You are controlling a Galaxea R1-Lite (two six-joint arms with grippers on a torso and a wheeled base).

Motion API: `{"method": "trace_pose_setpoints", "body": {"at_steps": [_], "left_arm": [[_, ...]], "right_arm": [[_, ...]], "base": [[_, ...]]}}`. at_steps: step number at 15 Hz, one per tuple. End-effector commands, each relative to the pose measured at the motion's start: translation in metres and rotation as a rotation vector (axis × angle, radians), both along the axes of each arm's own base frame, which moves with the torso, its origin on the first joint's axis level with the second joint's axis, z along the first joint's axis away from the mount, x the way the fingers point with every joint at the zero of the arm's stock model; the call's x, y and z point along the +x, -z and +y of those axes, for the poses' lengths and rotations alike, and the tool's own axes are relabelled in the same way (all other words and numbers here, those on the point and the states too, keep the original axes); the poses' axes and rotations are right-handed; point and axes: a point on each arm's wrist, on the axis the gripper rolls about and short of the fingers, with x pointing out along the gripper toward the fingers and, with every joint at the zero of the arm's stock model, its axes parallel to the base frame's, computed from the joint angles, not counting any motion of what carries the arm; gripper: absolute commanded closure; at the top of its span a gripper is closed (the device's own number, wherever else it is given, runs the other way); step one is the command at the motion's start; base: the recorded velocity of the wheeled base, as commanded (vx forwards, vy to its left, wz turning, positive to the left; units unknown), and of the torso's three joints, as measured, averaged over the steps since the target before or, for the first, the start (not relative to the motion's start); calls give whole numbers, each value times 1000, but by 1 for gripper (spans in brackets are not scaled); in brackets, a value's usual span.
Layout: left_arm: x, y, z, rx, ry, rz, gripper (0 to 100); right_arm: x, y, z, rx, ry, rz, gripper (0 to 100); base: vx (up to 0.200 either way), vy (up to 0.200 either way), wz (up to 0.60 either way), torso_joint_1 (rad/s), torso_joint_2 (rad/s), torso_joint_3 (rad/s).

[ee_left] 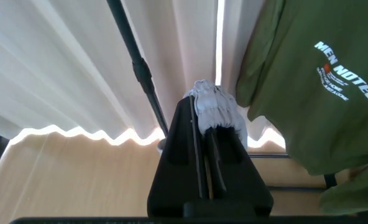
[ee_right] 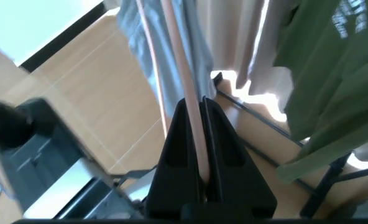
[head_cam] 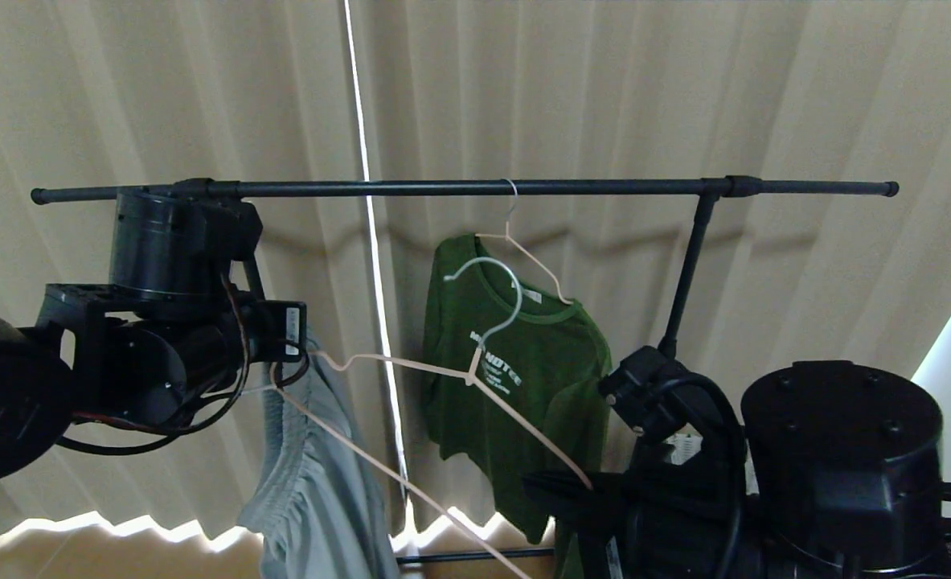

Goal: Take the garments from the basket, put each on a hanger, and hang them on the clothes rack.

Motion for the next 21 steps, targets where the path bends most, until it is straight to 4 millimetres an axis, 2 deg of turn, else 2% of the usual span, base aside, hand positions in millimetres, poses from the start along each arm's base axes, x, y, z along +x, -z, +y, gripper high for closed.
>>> {"method": "trace_pose_setpoints", "body": {"at_steps": [1,7,11,13,16,18,21], "left_arm": [[-5,-2,4,5,-1,-4,100],[-18,6,11,114,8,30,100],[-28,8,8,176,63,44,100],[-28,12,7,197,69,57,100],[-12,22,0,221,19,65,100],[-8,23,-2,215,18,54,100],[-2,24,-6,211,16,54,100]], "right_arm": [[9,4,3,-11,25,10,100],[25,9,4,-13,113,23,100],[39,10,14,-24,148,17,100],[37,8,12,-25,150,13,100],[9,-7,13,-12,79,30,100],[-2,-8,22,20,63,72,100],[0,2,39,10,90,98,100]], "base": [[0,0,0,0,0,0],[0,0,0,0,0,0],[0,0,0,0,0,0],[0,0,0,0,0,0],[0,0,0,0,0,0],[0,0,0,0,0,0],[0,0,0,0,0,0]]}}
